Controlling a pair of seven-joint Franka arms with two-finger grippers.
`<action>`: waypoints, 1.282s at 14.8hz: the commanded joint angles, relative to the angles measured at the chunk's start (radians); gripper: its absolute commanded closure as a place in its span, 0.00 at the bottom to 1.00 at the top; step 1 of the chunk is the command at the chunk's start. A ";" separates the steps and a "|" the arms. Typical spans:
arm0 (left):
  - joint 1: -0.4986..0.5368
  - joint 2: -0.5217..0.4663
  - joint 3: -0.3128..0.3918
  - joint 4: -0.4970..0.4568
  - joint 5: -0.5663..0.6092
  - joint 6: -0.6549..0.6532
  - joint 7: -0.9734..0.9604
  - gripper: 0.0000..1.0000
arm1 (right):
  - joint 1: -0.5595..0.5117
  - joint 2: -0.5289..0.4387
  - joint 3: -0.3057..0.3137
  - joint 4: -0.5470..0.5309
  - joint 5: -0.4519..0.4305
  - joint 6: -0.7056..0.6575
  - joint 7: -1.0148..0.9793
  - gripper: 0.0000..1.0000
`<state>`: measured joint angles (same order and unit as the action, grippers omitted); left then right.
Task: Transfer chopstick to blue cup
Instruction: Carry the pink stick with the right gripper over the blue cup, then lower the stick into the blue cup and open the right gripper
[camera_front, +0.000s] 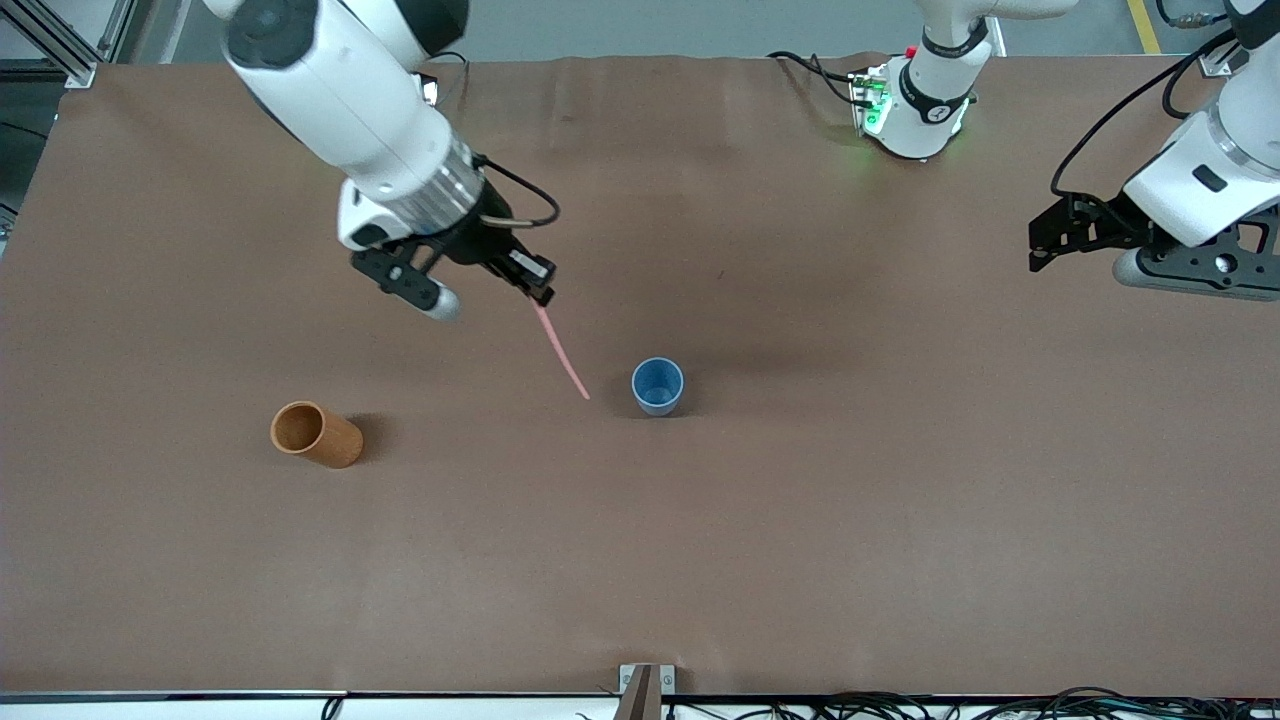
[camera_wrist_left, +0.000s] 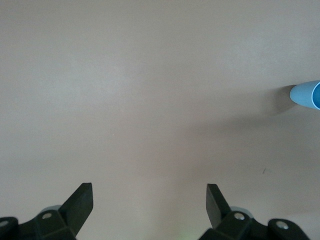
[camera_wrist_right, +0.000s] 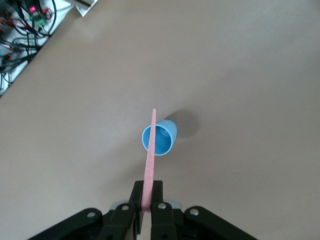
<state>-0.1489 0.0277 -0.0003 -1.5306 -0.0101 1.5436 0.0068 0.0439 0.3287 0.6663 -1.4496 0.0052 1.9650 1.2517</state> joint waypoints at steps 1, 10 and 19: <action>0.012 0.005 -0.003 0.024 -0.024 -0.028 0.021 0.00 | 0.082 0.130 0.015 0.119 -0.100 -0.014 0.089 1.00; 0.015 0.009 0.002 0.030 -0.018 0.032 0.009 0.00 | 0.191 0.205 0.015 0.115 -0.203 -0.023 0.147 1.00; 0.035 0.012 -0.007 0.023 -0.019 0.029 0.009 0.00 | 0.228 0.294 0.015 0.110 -0.333 -0.014 0.152 0.98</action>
<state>-0.1198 0.0325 -0.0018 -1.5219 -0.0249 1.5735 0.0122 0.2609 0.5793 0.6709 -1.3622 -0.2666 1.9532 1.3823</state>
